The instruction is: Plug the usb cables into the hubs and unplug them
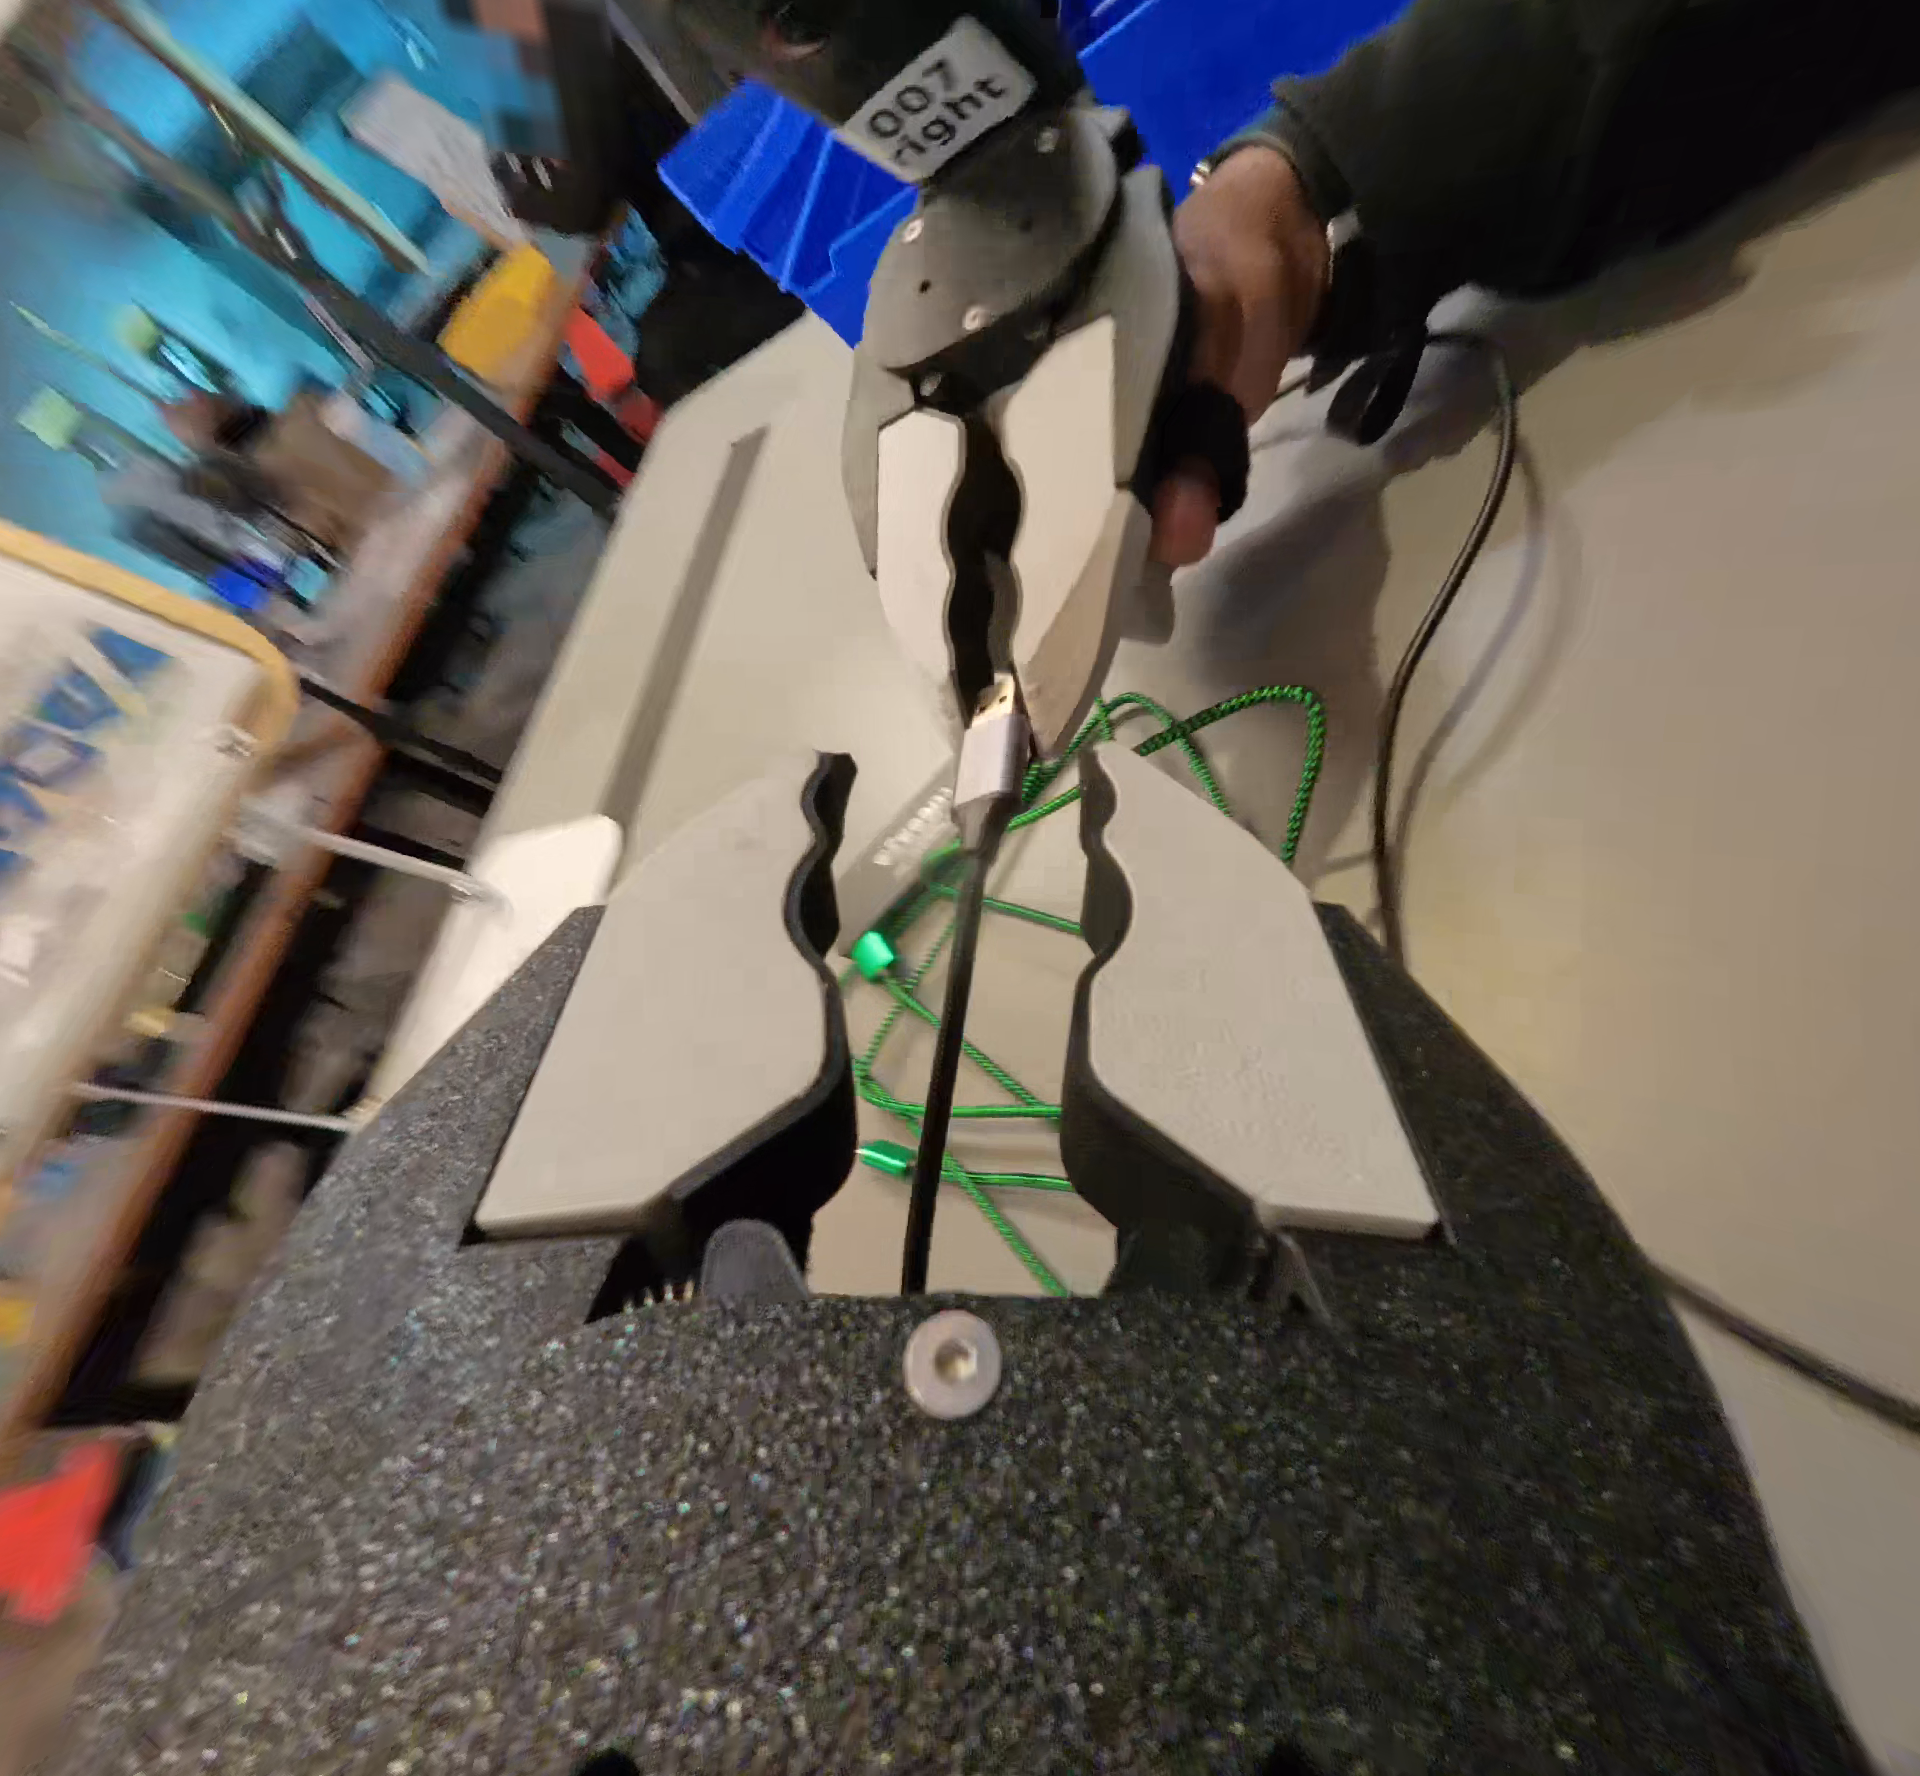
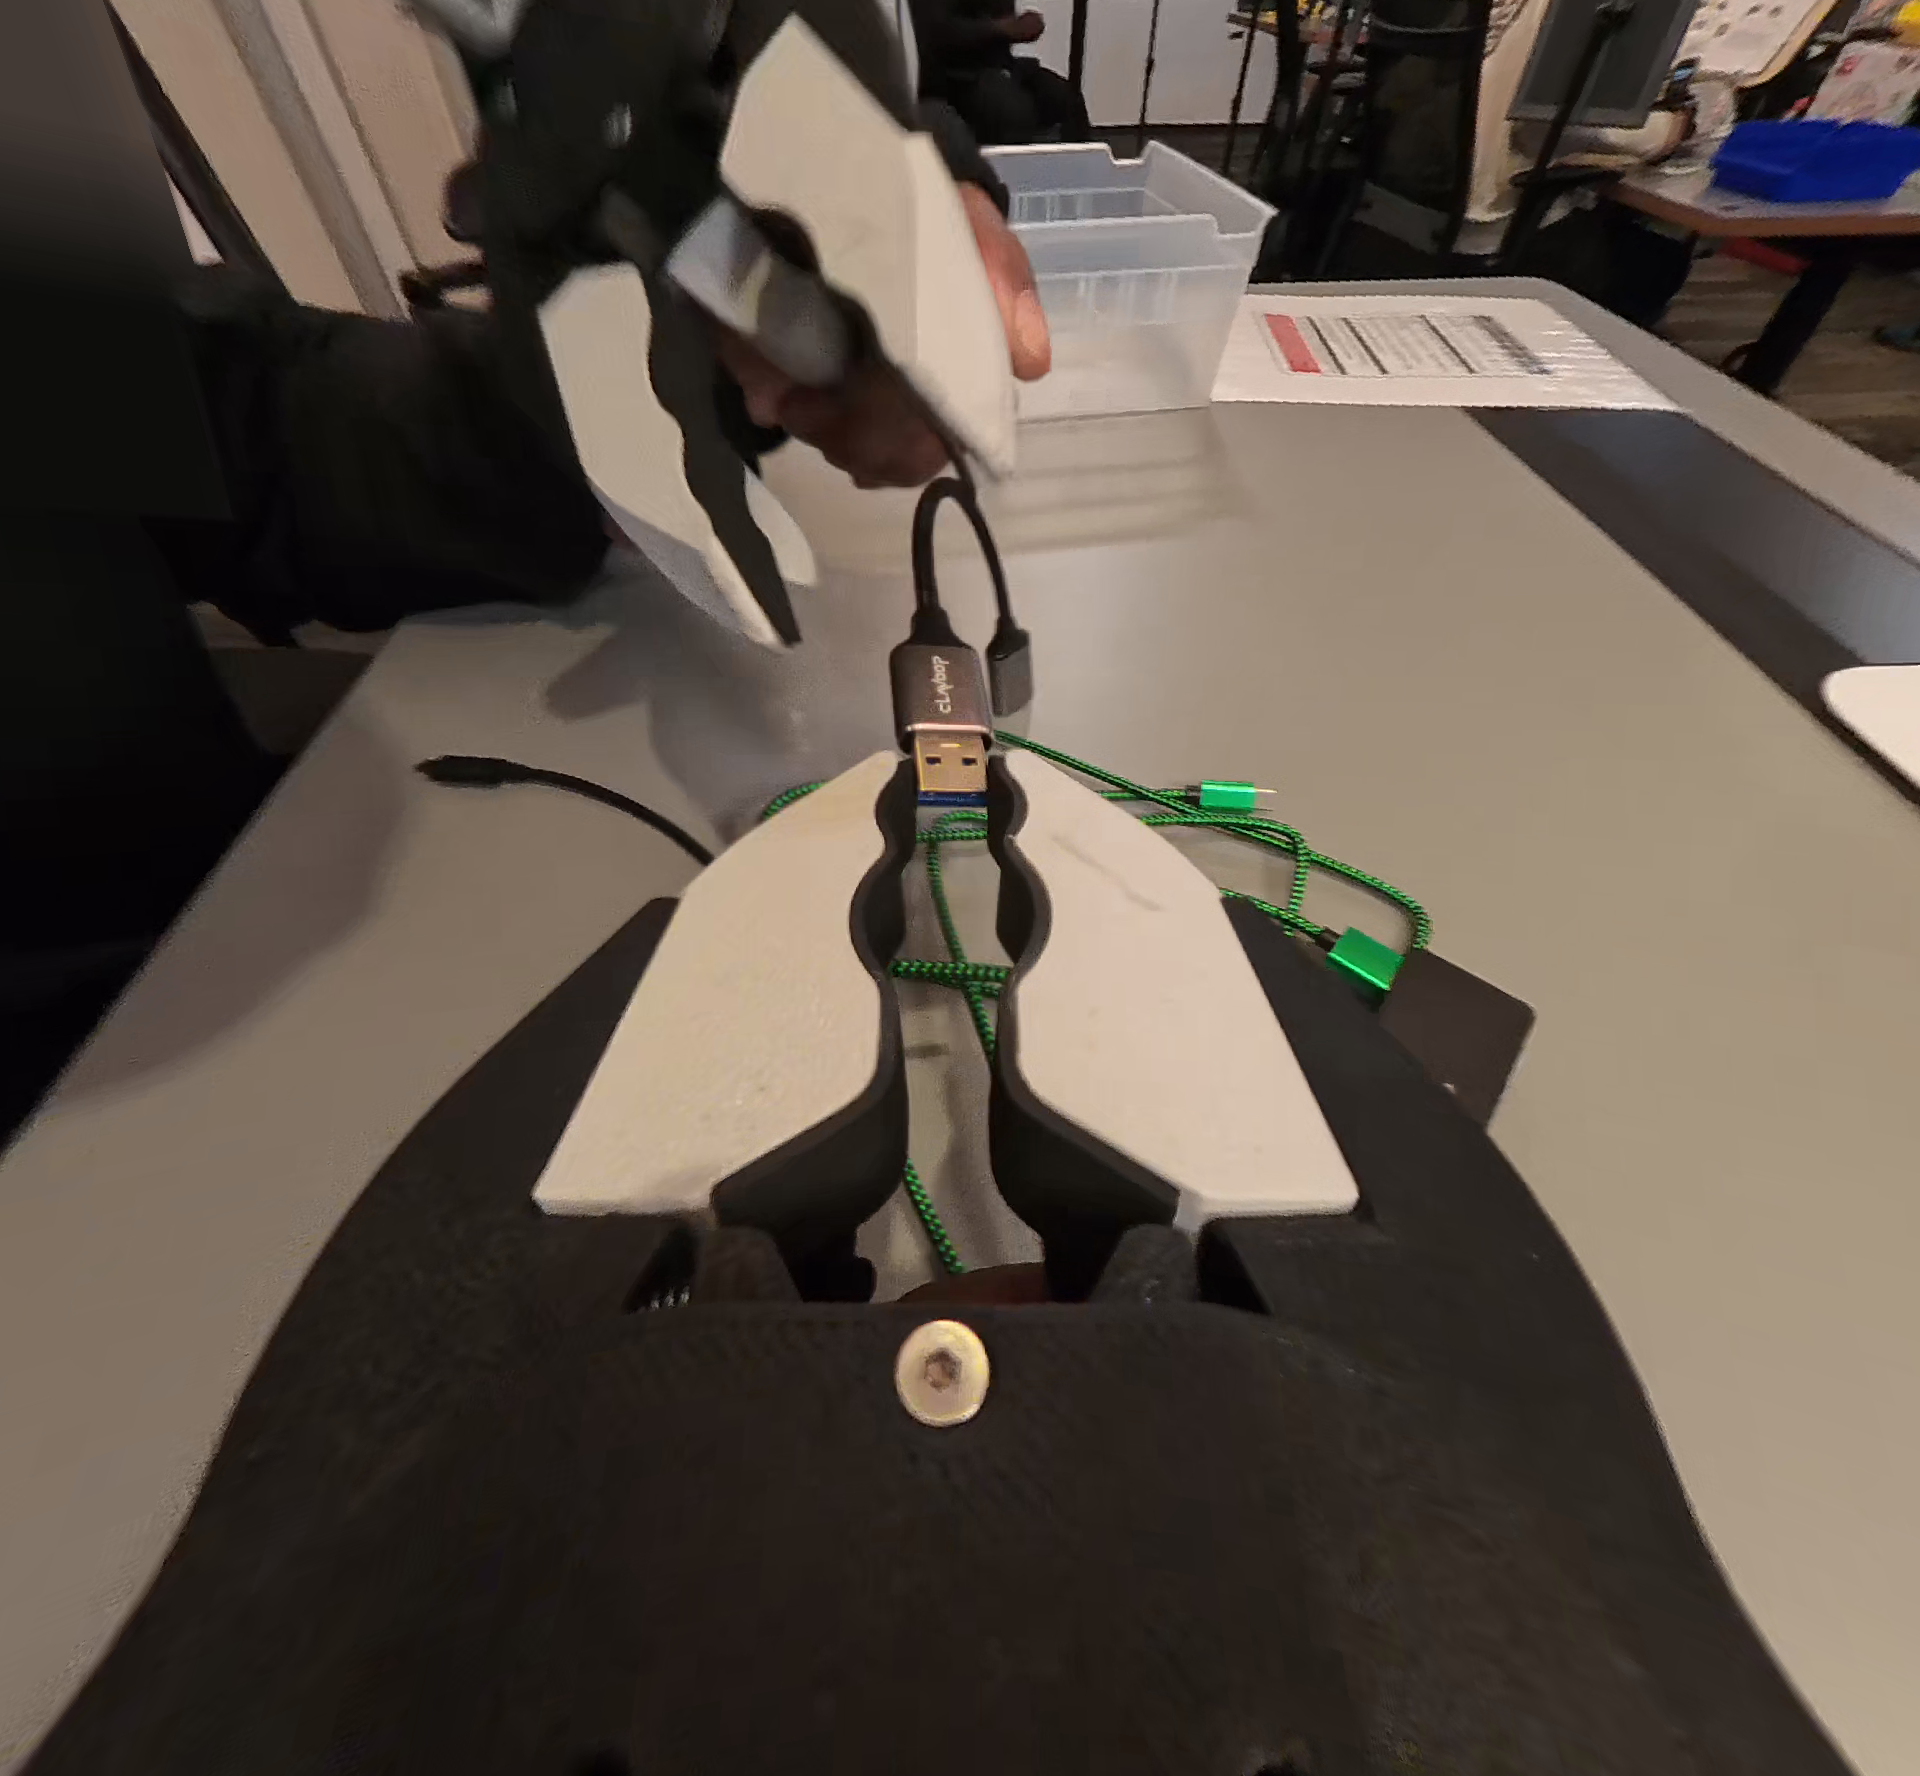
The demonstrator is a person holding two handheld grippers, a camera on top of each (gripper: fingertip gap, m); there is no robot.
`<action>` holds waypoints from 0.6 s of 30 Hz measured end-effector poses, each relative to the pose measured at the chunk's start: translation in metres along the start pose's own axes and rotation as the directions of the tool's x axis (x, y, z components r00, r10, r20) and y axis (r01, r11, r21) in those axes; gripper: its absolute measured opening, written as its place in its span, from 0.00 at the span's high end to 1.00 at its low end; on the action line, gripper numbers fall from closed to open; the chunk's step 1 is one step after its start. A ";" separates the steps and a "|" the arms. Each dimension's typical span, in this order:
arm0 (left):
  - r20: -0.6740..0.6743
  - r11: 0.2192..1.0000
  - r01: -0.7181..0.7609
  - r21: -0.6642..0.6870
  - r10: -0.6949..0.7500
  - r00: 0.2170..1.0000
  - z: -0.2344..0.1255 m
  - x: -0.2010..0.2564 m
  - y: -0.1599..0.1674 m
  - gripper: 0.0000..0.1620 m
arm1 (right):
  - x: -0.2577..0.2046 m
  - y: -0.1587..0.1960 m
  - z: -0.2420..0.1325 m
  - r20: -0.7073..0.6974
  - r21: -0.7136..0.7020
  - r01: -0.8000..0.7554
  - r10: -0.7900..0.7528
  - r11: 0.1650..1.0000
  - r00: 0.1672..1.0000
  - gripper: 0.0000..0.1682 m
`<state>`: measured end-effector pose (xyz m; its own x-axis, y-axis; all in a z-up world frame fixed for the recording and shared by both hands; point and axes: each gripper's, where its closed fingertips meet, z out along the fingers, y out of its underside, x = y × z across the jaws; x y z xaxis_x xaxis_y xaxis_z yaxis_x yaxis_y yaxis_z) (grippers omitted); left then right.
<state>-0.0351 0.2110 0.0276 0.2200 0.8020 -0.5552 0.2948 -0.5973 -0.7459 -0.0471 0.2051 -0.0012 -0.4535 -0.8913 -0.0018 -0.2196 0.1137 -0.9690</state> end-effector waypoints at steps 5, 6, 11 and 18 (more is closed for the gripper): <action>-0.150 0.938 0.300 -0.172 -0.326 0.933 0.015 0.016 0.015 0.68 | -0.003 0.001 0.003 -0.014 -0.008 0.072 -0.072 0.997 0.997 0.93; -0.145 0.927 0.299 -0.226 -0.335 0.931 0.019 0.019 0.026 0.68 | -0.004 0.001 0.003 -0.014 -0.007 0.082 -0.082 0.997 0.997 0.93; -0.186 0.878 0.386 -0.284 -0.445 0.876 0.022 0.026 0.038 0.73 | -0.009 0.008 0.005 -0.007 -0.055 0.152 -0.153 0.987 0.988 0.93; -0.284 0.847 0.441 -0.297 -0.519 0.806 0.019 0.039 0.037 0.85 | -0.015 0.020 0.010 0.019 -0.109 0.222 -0.221 0.969 0.975 0.93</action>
<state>-0.0332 0.2202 -0.0279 0.2887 0.9564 0.0441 0.6228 -0.1526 -0.7673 -0.0363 0.2162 -0.0230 -0.3768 -0.9026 0.2080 -0.4077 -0.0400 -0.9122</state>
